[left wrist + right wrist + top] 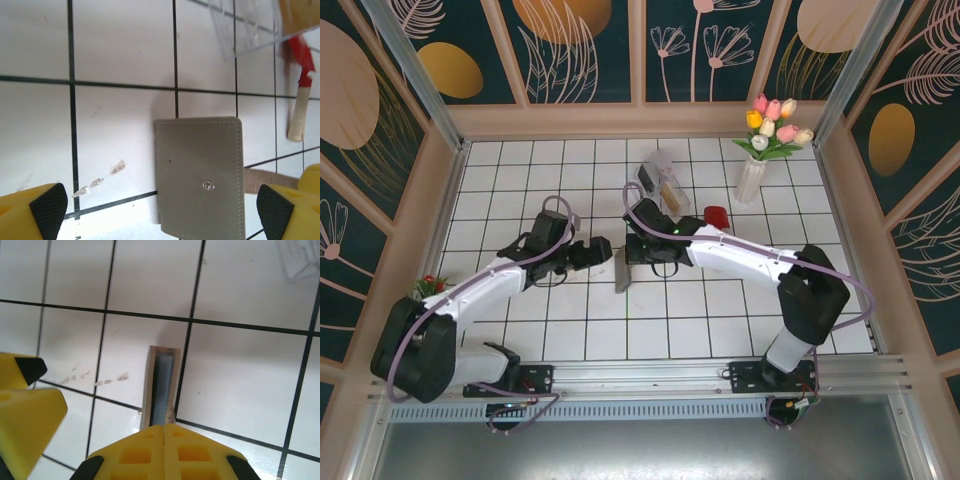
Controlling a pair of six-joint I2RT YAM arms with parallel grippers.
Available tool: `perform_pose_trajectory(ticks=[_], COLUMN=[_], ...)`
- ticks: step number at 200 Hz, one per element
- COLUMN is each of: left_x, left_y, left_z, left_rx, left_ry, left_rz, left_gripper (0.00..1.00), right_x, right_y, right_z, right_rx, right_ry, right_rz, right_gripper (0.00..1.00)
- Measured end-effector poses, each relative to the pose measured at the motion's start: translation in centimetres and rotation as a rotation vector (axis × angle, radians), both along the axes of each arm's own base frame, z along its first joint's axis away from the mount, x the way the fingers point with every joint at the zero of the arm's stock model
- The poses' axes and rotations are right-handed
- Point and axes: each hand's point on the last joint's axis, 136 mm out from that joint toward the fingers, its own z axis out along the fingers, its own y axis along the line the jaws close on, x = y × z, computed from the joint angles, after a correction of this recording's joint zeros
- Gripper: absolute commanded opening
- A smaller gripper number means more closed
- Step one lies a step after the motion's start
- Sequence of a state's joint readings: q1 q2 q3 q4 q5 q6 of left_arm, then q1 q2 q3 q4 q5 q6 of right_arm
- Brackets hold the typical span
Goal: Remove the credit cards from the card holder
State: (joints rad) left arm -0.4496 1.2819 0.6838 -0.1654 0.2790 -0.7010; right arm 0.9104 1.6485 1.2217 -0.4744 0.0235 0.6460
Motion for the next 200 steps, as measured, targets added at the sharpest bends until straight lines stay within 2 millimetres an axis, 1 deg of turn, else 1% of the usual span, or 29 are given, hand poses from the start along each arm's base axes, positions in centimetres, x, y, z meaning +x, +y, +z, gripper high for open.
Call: perform_pose_trajectory(ticks=[8,21,42,52,66,108,127,151,161,184,200], left_x=[0.2,0.3,-0.5,-1.1,-1.6,-1.2,-1.0,-1.1,-1.1,-1.4,-1.4], left_y=[0.4,1.2,2.7,3.2,3.2,3.3,3.3,2.8,2.5,1.8,1.3], left_z=[0.5,0.4,-1.7,-2.6,-3.1,-2.0,-1.2,-0.3,-0.1,0.0,-0.3], left_rx=[-0.007,-0.016,-0.015,-0.016,-0.023,-0.028,-0.039,-0.067,-0.08,-0.103,-0.121], left_ry=[-0.018,-0.027,0.021,0.05,0.069,0.033,0.011,-0.01,-0.012,-0.007,0.01], left_rz=[0.022,0.063,0.12,0.135,0.138,0.146,0.145,0.12,0.105,0.071,0.051], left_gripper=[0.99,0.98,0.99,0.99,0.98,0.97,0.93,0.87,0.83,0.74,0.68], right_x=[-0.2,-0.4,-0.8,-0.9,-0.8,-0.4,-0.2,-0.1,0.0,0.2,0.4], right_y=[0.2,0.7,1.3,1.5,1.6,1.7,1.5,1.1,0.9,0.2,-0.5], right_z=[0.3,0.5,0.7,0.7,0.6,0.2,0.2,0.0,-0.1,-0.5,-0.7], right_rx=[0.015,0.037,0.065,0.07,0.072,0.059,0.052,0.035,0.026,-0.004,-0.028], right_ry=[0.005,0.013,0.023,0.025,0.03,0.028,0.023,0.02,0.017,0.018,0.016], right_rz=[0.014,0.029,0.046,0.052,0.046,0.026,0.015,0.0,-0.014,-0.04,-0.062], right_gripper=[0.0,0.0,0.0,0.0,0.0,0.0,0.0,0.0,0.0,0.0,0.0])
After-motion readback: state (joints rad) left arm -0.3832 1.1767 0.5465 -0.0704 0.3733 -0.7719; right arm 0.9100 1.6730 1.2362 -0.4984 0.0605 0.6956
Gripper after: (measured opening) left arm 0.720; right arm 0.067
